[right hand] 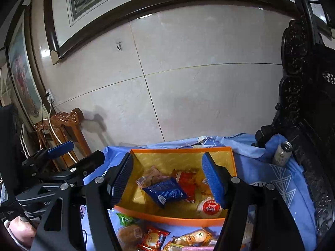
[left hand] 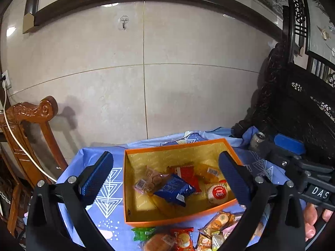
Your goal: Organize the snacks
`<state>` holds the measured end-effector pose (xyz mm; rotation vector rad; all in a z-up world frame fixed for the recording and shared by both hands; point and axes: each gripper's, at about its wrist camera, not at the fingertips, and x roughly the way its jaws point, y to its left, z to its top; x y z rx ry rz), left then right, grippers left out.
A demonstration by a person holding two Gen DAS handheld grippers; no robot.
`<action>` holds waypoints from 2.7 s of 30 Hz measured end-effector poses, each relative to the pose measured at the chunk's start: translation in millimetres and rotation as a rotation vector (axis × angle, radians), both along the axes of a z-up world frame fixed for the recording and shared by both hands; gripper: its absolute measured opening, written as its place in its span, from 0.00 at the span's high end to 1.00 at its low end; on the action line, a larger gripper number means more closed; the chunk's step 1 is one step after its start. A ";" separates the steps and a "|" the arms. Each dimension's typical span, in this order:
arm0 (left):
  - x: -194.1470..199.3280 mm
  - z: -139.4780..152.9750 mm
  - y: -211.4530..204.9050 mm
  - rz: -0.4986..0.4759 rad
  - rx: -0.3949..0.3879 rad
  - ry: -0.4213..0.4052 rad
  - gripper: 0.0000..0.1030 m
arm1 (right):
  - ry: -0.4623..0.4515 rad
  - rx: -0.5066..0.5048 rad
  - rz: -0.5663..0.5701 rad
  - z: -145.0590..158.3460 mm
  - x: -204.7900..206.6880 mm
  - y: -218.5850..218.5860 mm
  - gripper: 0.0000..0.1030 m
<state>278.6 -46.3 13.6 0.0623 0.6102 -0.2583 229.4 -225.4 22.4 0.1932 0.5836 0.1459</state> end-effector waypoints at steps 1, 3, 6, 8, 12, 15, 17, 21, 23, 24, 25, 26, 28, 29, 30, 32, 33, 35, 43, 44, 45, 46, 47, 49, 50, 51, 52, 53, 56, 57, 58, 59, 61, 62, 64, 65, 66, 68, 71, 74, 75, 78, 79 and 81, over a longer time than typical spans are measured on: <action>-4.7 0.2 1.3 0.002 -0.001 0.003 0.04 | 0.000 -0.003 -0.001 -0.4 -4.7 -0.3 0.34; -12.9 0.0 5.9 0.004 -0.007 0.003 0.04 | 0.000 -0.008 -0.004 -1.1 -12.3 -0.8 0.33; -25.1 -3.3 13.0 0.017 -0.015 0.010 0.04 | 0.011 -0.018 -0.010 -6.4 -26.7 -4.1 0.30; -35.2 -8.4 19.2 0.031 -0.019 0.026 0.04 | 0.027 -0.029 -0.014 -12.5 -37.3 -6.4 0.27; -58.2 -22.7 32.4 0.050 -0.019 0.047 0.04 | 0.066 -0.050 -0.026 -31.7 -57.8 -13.3 0.19; -74.2 -38.3 43.3 0.062 -0.019 0.082 0.04 | 0.128 -0.053 -0.036 -56.7 -71.2 -18.8 0.17; -83.2 -48.9 49.4 0.064 -0.026 0.108 0.04 | 0.192 -0.063 -0.041 -81.8 -78.7 -20.6 0.17; -100.4 -69.6 59.6 0.066 -0.014 0.152 0.04 | 0.308 -0.085 -0.026 -127.1 -83.6 -17.4 0.17; -110.0 -81.0 65.2 0.060 -0.003 0.175 0.04 | 0.369 -0.090 -0.014 -150.6 -82.1 -14.4 0.17; -112.2 -84.0 67.0 0.059 0.001 0.183 0.04 | 0.392 -0.092 -0.011 -161.2 -81.0 -12.8 0.17; -116.8 -89.3 70.4 0.058 0.009 0.194 0.04 | 0.409 -0.097 -0.010 -169.6 -79.6 -11.7 0.17; -118.5 -91.4 71.9 0.060 0.014 0.199 0.04 | 0.430 -0.106 -0.008 -179.4 -77.8 -10.2 0.17; -122.8 -96.6 77.4 0.068 0.024 0.211 0.04 | 0.458 -0.123 -0.006 -193.4 -73.6 -7.5 0.17; -124.4 -98.8 79.9 0.071 0.025 0.219 0.04 | 0.472 -0.132 -0.006 -200.8 -71.4 -6.5 0.17; -126.2 -100.9 82.4 0.076 0.025 0.226 0.04 | 0.488 -0.139 -0.006 -206.3 -68.8 -5.7 0.17; -127.2 -103.7 87.2 0.087 0.025 0.237 0.04 | 0.517 -0.147 -0.004 -219.0 -65.3 -6.5 0.17; -127.0 -104.1 88.8 0.091 0.025 0.242 0.04 | 0.528 -0.147 -0.001 -223.8 -64.1 -6.4 0.17; -125.8 -106.0 92.2 0.099 0.019 0.254 0.04 | 0.528 -0.148 0.011 -228.2 -63.4 -4.6 0.17; -119.5 -113.1 74.4 0.055 0.017 0.286 0.04 | 0.528 -0.169 0.055 -232.8 -65.3 5.3 0.54; -119.0 -115.0 68.9 0.043 0.021 0.291 0.04 | 0.520 -0.150 0.053 -229.9 -68.2 3.1 0.54; -118.4 -117.1 63.9 0.030 0.023 0.296 0.04 | 0.512 -0.130 0.045 -226.0 -71.6 0.7 0.54; -117.6 -119.6 57.4 0.015 0.023 0.305 0.04 | 0.505 -0.112 0.037 -222.7 -74.2 -1.8 0.55; -116.8 -122.2 50.4 -0.003 0.021 0.312 0.04 | 0.494 -0.085 0.020 -217.9 -78.7 -6.8 0.55; -115.5 -127.1 36.5 -0.035 0.018 0.322 0.04 | 0.475 -0.037 -0.008 -208.9 -88.6 -15.6 0.55; -114.0 -130.1 29.4 -0.051 0.019 0.329 0.04 | 0.469 -0.021 -0.016 -205.8 -91.6 -18.5 0.55; -112.0 -134.6 19.1 -0.074 0.019 0.337 0.04 | 0.463 -0.006 -0.025 -202.6 -95.4 -21.4 0.55; -110.1 -138.6 10.5 -0.088 0.020 0.342 0.04 | 0.456 0.009 -0.037 -198.7 -100.4 -24.7 0.55; -108.9 -142.4 4.8 -0.097 0.020 0.347 0.04 | 0.454 0.019 -0.044 -196.7 -103.1 -26.8 0.55; -99.8 -160.8 -23.2 -0.125 0.021 0.389 0.04 | 0.454 0.061 -0.069 -192.4 -110.6 -34.2 0.55; -96.6 -167.2 -30.4 -0.125 0.024 0.407 0.04 | 0.455 0.071 -0.077 -191.9 -113.6 -36.2 0.54; -93.4 -175.0 -38.3 -0.122 0.027 0.429 0.04 | 0.456 0.078 -0.083 -191.8 -116.1 -36.7 0.54; -89.8 -183.8 -46.4 -0.113 0.027 0.454 0.04 | 0.454 0.083 -0.090 -191.6 -119.1 -38.3 0.54; -83.6 -198.9 -58.6 -0.102 0.022 0.495 0.04 | 0.456 0.086 -0.096 -191.9 -124.2 -41.6 0.54; -80.6 -207.2 -65.4 -0.093 0.022 0.518 0.04 | 0.459 0.087 -0.105 -192.5 -126.7 -44.4 0.54; -76.7 -219.6 -75.3 -0.085 0.020 0.545 0.04 | 0.465 0.092 -0.119 -194.6 -131.2 -50.1 0.54; -75.0 -225.3 -81.0 -0.088 0.021 0.555 0.04 | 0.469 0.094 -0.128 -195.6 -132.8 -52.9 0.54; -74.2 -230.2 -84.6 -0.088 0.025 0.562 0.04 | 0.471 0.095 -0.133 -196.5 -133.7 -55.8 0.54; -70.6 -241.7 -95.2 -0.094 0.030 0.592 0.07 | 0.476 0.102 -0.147 -197.6 -136.9 -61.7 0.54; -66.3 -257.2 -105.1 -0.085 0.037 0.641 0.19 | 0.479 0.103 -0.161 -198.3 -139.3 -68.3 0.54; -63.6 -270.8 -109.5 -0.075 0.068 0.665 0.26 | 0.480 0.102 -0.170 -199.1 -140.0 -72.3 0.54; -62.8 -272.1 -109.3 -0.074 0.071 0.663 0.26 | 0.481 0.103 -0.170 -199.5 -140.1 -73.0 0.54; -59.5 -274.7 -107.2 -0.073 0.071 0.662 0.32 | 0.481 0.105 -0.171 -200.2 -139.8 -73.0 0.54; -59.0 -273.7 -104.3 -0.072 0.062 0.661 0.34 | 0.478 0.105 -0.169 -199.9 -139.8 -72.3 0.54; -58.6 -270.5 -96.0 -0.071 0.025 0.662 0.42 | 0.473 0.104 -0.164 -198.8 -139.0 -71.0 0.54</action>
